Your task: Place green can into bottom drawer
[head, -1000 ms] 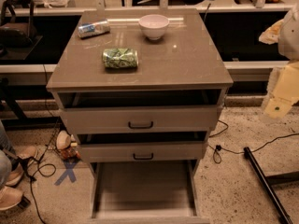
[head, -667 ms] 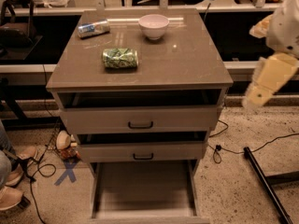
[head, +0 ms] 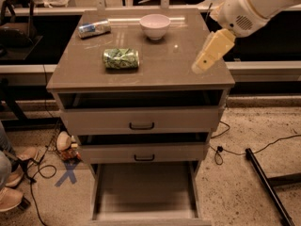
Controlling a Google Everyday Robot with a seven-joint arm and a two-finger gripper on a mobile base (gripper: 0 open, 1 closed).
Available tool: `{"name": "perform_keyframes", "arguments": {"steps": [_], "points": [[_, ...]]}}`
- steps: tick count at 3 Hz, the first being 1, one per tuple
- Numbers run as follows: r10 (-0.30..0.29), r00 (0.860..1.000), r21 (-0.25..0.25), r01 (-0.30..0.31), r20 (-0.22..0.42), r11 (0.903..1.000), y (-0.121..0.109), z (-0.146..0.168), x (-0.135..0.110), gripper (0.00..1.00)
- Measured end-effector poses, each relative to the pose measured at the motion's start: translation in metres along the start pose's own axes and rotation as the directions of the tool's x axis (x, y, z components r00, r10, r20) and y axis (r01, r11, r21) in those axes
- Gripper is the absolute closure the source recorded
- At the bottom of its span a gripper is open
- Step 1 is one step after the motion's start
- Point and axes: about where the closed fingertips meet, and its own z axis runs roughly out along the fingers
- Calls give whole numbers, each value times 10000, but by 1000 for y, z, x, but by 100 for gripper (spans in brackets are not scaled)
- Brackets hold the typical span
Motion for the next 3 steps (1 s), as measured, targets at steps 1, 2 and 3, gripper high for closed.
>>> {"name": "perform_keyframes", "arguments": {"steps": [1,2,3], "points": [[116,9972,-535,-76,744,9985,-18,55,-54,0],[116,9972,-535,-76,744,9985,-18,55,-54,0],[-3,9986,-634,36,524,9980,-19,68,-57,0]]}}
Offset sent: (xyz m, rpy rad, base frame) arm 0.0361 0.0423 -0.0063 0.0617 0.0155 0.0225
